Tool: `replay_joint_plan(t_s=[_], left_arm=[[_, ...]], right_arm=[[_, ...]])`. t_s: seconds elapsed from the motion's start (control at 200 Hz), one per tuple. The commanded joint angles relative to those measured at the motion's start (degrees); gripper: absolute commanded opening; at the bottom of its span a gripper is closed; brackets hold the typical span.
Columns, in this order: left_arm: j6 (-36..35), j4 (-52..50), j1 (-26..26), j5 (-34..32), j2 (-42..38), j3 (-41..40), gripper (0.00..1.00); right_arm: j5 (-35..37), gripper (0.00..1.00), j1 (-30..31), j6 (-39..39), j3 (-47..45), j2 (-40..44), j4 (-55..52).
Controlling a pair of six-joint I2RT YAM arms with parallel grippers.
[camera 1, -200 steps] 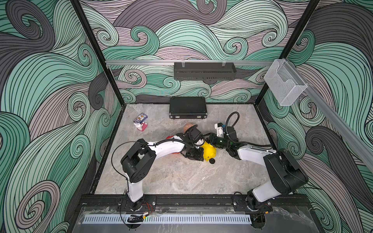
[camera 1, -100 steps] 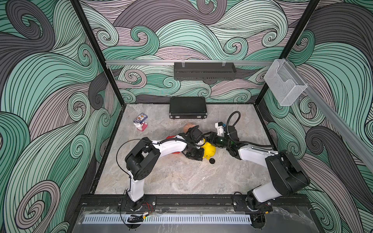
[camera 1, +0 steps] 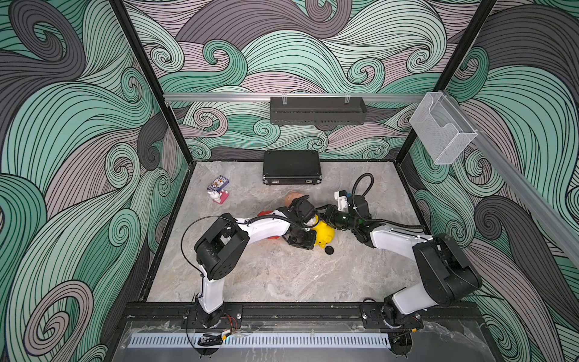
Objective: Close piggy banks
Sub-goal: Turn over the piggy bank at the center of the board.
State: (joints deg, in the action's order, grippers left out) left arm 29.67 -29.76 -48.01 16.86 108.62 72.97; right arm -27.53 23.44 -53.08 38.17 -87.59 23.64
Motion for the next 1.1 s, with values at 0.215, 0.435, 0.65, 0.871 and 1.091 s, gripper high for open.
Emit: replay_joint_plan(t_s=[0.215,0.435,0.65,0.871,1.091], left_arm=[[-1.3,3.1,0.7,-3.2,2.2,-0.9,0.14],[-1.1,3.9,0.8,-3.2,2.1,-1.7,0.14],[-0.9,4.2,0.9,-3.4,1.9,-2.2,0.16],[-0.6,3.7,0.9,-4.9,1.2,-3.2,0.19],[-0.1,3.4,1.0,-5.2,-0.9,-4.2,0.24]], right_arm=[[-2.6,0.5,0.6,-6.6,1.4,2.7,-8.3],[-1.5,0.5,0.6,-7.3,1.8,5.0,-10.8],[-2.1,0.5,0.6,-6.9,2.7,5.4,-11.7],[-2.2,0.5,0.6,-6.0,4.1,6.4,-13.7],[-1.8,0.49,0.6,-2.9,6.0,8.6,-18.0]])
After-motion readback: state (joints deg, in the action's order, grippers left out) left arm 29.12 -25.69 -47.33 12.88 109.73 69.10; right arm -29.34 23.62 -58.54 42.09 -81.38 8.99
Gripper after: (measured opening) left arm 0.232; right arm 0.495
